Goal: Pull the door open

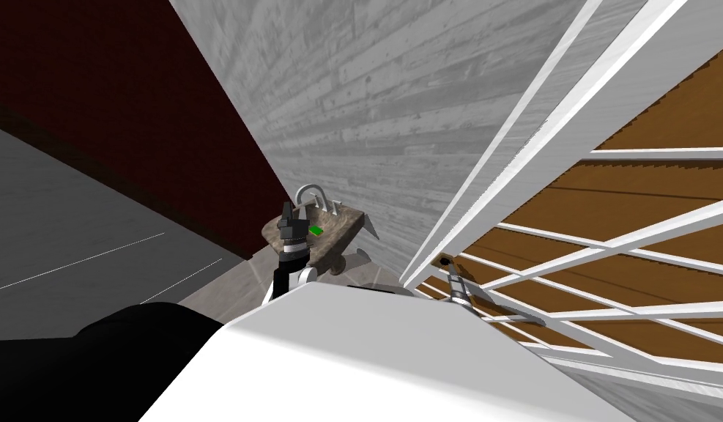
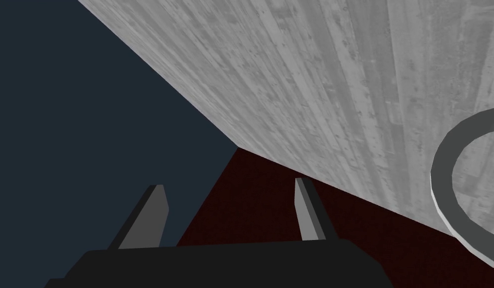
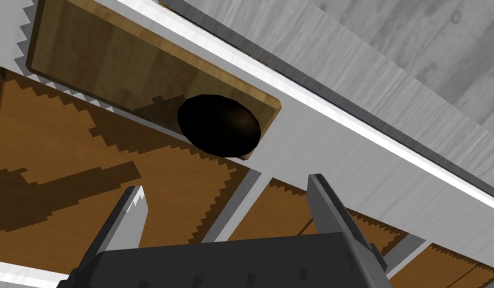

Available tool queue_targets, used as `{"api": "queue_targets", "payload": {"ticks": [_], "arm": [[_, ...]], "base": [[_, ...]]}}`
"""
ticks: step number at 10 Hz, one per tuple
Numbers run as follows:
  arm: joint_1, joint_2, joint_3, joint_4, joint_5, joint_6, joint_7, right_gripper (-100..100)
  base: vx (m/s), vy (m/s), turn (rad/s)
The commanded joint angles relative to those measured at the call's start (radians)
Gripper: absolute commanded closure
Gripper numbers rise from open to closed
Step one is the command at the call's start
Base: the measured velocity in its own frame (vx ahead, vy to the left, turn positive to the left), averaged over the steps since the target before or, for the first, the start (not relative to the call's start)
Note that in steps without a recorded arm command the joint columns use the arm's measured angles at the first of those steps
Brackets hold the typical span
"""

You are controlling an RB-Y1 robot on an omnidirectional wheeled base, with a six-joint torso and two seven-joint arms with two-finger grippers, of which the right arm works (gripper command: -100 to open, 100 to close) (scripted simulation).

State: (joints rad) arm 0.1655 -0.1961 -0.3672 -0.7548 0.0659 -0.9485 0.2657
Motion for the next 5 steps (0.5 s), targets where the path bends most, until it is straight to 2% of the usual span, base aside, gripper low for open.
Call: {"api": "queue_targets", "payload": {"ticks": [1, 2, 3, 5], "arm": [[0.0, 0.0, -0.004, 0.002, 0.007, -0.002, 0.036, -100], [0.002, -0.001, -0.011, 0.004, 0.018, -0.005, 0.072, -100], [0.002, -0.001, -0.011, 0.004, 0.018, -0.005, 0.077, -100], [0.005, -0.003, -0.025, 0.008, 0.043, -0.012, 0.144, -100]], "base": [[-0.007, 0.031, -0.014], [-0.006, 0.024, -0.022], [-0.006, 0.02, -0.016], [-0.006, 0.032, -0.033]]}}
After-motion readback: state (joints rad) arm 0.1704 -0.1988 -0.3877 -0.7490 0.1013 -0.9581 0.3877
